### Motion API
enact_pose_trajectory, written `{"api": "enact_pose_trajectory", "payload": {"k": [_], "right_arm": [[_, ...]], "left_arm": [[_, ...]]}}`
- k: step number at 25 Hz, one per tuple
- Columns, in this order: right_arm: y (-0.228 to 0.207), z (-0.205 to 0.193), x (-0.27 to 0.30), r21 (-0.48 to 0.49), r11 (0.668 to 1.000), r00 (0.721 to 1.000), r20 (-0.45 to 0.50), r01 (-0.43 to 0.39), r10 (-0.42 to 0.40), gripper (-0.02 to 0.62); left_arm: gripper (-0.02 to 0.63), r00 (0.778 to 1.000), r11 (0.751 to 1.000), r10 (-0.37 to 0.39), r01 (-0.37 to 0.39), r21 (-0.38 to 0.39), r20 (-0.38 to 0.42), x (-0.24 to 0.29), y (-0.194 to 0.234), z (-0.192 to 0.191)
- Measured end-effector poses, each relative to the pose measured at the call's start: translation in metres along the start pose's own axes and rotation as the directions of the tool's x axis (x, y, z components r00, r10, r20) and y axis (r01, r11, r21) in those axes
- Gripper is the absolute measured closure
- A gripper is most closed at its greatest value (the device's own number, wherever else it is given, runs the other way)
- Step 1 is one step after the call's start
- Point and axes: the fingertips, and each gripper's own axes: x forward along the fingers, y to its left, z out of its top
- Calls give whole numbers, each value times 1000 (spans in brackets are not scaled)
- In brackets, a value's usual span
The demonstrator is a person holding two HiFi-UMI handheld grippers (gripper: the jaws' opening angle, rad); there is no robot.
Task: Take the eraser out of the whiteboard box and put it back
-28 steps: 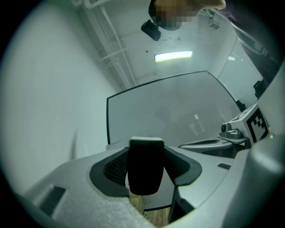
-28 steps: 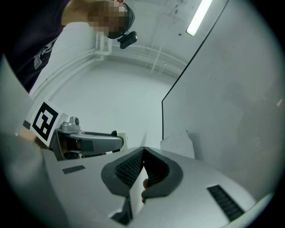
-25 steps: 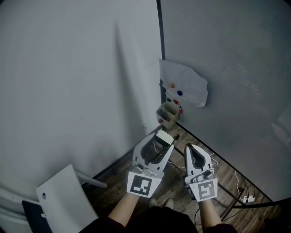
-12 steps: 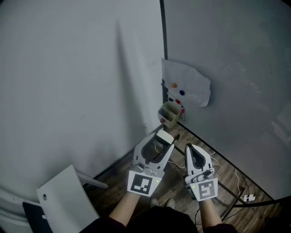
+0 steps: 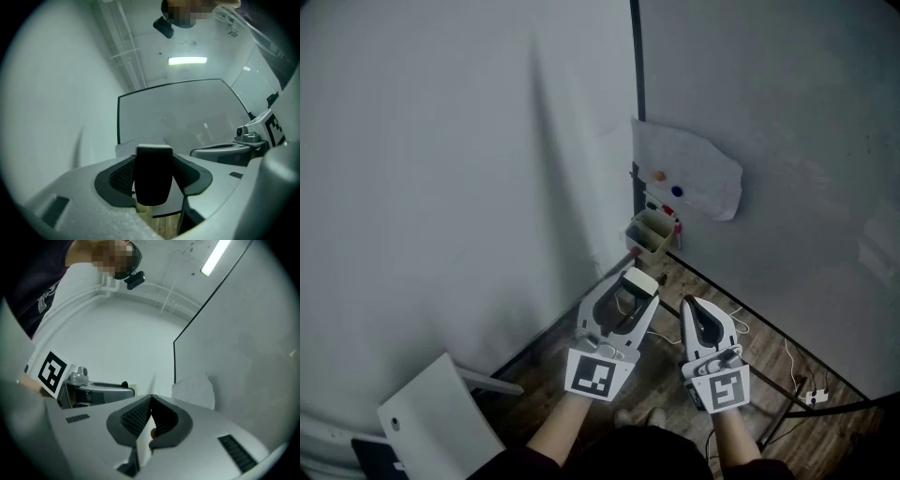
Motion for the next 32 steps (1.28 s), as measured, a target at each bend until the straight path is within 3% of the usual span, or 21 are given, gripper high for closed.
{"api": "enact_pose_trajectory", "payload": {"k": [8,22,32], "right_arm": [[-4,-19,19,-8,999,998,-31,49,-49,592],[-49,-65,67,52,998,999,-42,25,-22,592],[-82,-77,85,68,990,991,-51,124,-120,592]], "left_arm": [[380,999,998,-34,33,-52,-26,11,25,-33],[380,997,996,-21,14,-85,-78,83,61,-80],[380,994,992,-92,86,-92,-63,130,72,-91]]}}
